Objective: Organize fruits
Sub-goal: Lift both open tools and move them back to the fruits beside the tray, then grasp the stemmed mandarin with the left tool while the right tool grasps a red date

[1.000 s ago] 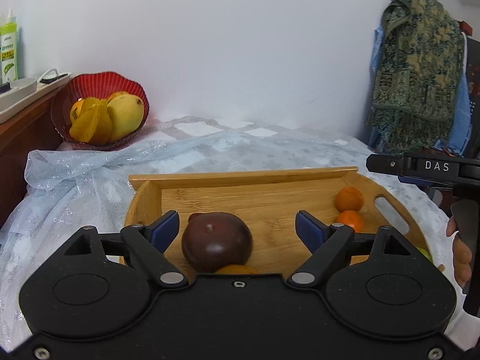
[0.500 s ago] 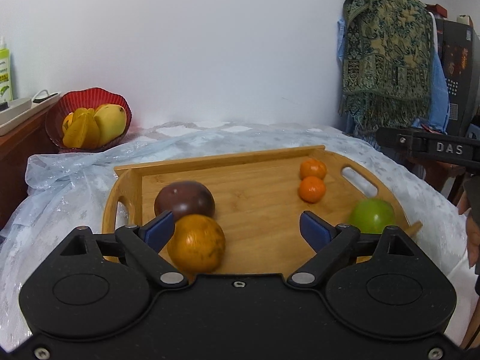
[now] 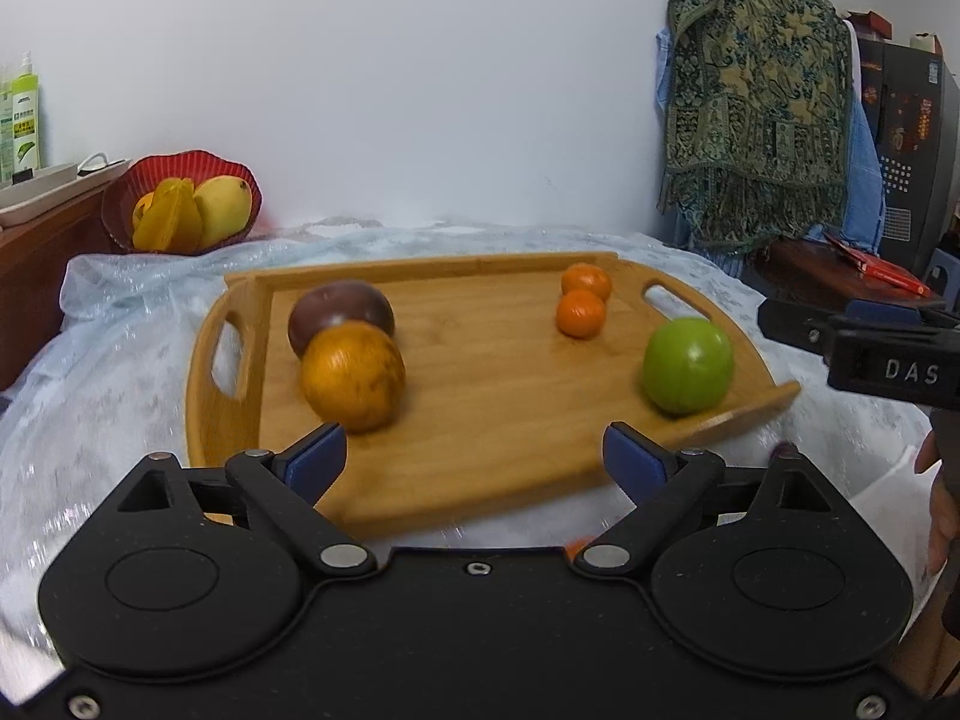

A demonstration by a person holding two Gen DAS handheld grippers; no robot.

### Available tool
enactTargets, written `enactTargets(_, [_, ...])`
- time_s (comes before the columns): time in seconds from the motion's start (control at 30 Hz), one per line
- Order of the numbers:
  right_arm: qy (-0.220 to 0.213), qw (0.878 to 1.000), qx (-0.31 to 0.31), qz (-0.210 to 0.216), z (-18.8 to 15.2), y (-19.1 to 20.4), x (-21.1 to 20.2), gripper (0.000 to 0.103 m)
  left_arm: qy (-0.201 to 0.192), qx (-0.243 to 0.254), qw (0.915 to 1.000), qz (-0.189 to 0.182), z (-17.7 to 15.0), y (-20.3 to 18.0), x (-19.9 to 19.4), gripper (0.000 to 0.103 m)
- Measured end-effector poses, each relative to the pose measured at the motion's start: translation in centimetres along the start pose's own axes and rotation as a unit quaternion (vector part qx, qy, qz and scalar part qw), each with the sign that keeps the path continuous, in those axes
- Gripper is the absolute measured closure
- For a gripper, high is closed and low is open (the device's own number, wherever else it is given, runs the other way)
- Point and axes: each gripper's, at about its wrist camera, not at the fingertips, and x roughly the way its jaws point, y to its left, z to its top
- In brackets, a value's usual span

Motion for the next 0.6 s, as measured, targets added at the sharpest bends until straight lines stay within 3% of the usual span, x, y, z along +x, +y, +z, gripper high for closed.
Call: enactTargets(0.6, [0.045, 0.999, -0.009, -0.017, -3.9, 0.1, -1.5, 0.001, 0.013, -0.014, 0.9998, 0.003, -4.5, -3.2, -0.9, 0.01])
